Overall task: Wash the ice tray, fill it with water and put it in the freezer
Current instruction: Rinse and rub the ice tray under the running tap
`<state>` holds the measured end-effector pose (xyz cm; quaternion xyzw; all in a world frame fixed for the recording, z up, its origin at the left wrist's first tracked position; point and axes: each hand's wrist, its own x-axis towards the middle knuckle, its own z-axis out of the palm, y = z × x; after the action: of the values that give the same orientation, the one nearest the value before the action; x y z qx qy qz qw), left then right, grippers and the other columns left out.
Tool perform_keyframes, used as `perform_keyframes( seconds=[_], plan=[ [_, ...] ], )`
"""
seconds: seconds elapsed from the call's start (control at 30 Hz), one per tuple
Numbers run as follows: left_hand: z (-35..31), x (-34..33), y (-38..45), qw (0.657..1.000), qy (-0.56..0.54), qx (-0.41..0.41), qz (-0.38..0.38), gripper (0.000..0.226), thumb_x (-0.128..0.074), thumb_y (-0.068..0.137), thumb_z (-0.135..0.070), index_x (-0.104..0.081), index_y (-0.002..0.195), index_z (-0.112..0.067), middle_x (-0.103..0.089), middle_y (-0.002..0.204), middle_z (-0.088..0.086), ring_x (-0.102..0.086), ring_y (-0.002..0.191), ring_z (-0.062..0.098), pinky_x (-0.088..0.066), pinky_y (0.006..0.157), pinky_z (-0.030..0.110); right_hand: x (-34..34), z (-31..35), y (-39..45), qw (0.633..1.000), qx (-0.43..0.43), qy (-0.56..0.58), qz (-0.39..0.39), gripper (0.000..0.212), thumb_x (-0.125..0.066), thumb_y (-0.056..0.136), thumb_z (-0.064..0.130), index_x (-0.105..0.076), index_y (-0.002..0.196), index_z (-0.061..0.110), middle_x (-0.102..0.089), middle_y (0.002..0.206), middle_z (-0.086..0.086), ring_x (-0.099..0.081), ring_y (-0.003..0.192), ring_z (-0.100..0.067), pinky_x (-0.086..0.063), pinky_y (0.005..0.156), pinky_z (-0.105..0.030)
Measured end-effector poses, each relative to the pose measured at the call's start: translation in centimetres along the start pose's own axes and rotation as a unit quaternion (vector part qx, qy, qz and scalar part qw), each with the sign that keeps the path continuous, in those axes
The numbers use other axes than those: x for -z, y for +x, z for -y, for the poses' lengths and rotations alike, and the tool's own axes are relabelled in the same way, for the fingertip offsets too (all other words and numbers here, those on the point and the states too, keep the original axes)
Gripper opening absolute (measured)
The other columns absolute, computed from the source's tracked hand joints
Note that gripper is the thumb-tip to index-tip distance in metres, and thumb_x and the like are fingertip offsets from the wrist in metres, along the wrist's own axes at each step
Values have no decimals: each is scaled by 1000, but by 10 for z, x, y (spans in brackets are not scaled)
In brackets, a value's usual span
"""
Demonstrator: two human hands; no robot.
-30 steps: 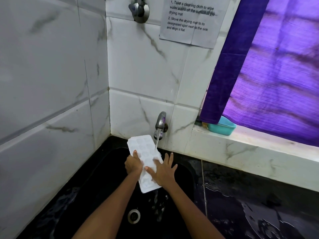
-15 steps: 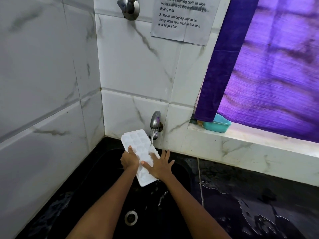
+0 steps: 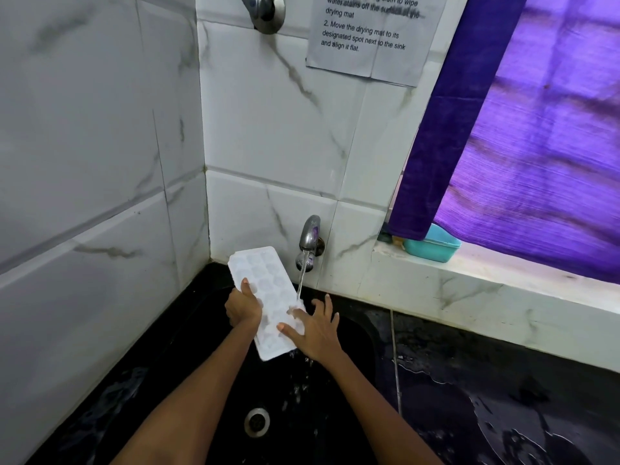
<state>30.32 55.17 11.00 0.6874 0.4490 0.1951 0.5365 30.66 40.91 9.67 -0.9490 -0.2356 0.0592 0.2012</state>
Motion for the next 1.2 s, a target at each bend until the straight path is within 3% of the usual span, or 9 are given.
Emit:
perform_keyframes(
  seconds=[0.13,0.3,0.4,0.5,0.57,0.63,0.77,1.0,1.2],
  plan=[
    [1,-4,-3,1000,-3,-2,0,54,-33,102,-35,-57,118,11,-60,122,29,-56,115,43,-45,92,43,7,3,8,996,9,-82,22,124,13,42,90,-47,129,24,-12,153,-20,13,143,-36,6,108,-66],
    [3,4,0,999,-19,29,-10,54,-33,102,-35,-56,121,10,-58,125,29,-54,117,43,-43,95,44,13,-2,6,996,0,-1,85,78,-34,74,80,-39,137,34,-4,155,-19,22,141,-33,10,109,-63],
    [9,1,-6,999,-26,34,-11,54,-33,102,-35,-56,120,11,-58,124,30,-55,116,44,-44,94,44,8,3,7,997,3,-55,57,107,-11,52,89,-44,133,28,-4,155,-20,20,142,-34,8,109,-64],
    [9,3,-6,999,-32,36,-15,55,-33,102,-35,-55,120,12,-58,124,31,-55,116,44,-43,95,45,1,0,5,996,13,-26,88,97,-27,62,89,-34,140,31,0,156,-18,21,142,-34,4,111,-62],
    [7,8,-1,999,-29,27,-19,55,-34,102,-34,-56,119,13,-57,124,32,-54,117,45,-43,95,45,-3,-9,5,989,2,118,93,60,-48,80,66,-41,132,38,-20,150,-18,-4,143,-37,-15,115,-55],
    [5,9,2,999,-31,12,-17,55,-34,102,-33,-55,120,13,-57,124,32,-53,117,45,-42,95,45,-3,-13,4,945,-45,320,51,30,-62,85,39,-47,111,37,-48,129,-13,-46,123,-32,-44,100,-46],
    [4,7,-2,999,-35,-9,-8,54,-34,102,-34,-57,119,12,-59,121,32,-55,115,45,-43,94,45,4,-12,2,867,-169,463,66,36,-65,84,15,-50,116,10,-60,112,-12,-63,87,-21,-58,62,-27],
    [11,7,-6,999,-53,3,-12,54,-35,101,-35,-58,116,11,-61,118,31,-58,111,44,-45,93,44,10,-9,9,889,-185,402,115,32,-59,85,3,-55,117,1,-61,101,-14,-63,78,-22,-55,48,-22],
    [0,9,-5,995,-88,24,-49,52,-33,103,-31,-54,122,12,-57,125,30,-53,118,44,-41,97,43,14,2,26,947,-138,288,45,13,-59,83,11,-64,92,2,-59,76,-8,-55,54,-13,-48,42,-20]
  ],
)
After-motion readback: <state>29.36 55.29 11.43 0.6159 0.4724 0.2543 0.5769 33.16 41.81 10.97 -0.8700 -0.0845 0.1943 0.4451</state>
